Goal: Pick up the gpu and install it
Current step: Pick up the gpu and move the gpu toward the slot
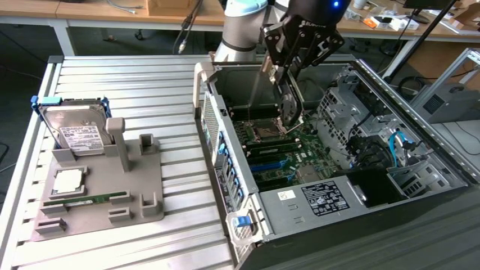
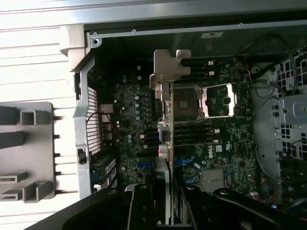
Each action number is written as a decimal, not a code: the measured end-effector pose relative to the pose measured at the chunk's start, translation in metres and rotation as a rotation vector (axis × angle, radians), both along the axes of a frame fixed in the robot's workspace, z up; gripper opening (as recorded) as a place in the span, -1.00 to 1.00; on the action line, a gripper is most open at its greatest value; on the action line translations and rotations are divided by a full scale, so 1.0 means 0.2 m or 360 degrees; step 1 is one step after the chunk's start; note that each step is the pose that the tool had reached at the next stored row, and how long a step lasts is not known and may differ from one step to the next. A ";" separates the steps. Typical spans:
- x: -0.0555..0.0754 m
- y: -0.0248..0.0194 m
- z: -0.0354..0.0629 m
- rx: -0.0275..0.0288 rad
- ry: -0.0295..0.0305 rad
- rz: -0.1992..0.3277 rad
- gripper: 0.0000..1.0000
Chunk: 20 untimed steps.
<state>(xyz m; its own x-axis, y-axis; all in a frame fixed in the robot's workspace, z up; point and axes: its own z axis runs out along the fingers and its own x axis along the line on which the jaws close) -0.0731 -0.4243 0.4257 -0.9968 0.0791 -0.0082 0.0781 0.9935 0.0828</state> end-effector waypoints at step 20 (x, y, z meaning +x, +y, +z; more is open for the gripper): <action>0.08 0.000 -0.013 0.00001 0.00003 0.0000 -0.47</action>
<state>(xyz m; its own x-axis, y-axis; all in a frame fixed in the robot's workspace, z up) -0.0569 -0.4243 0.4232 -0.9968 0.0791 -0.0081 0.0781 0.9935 0.0828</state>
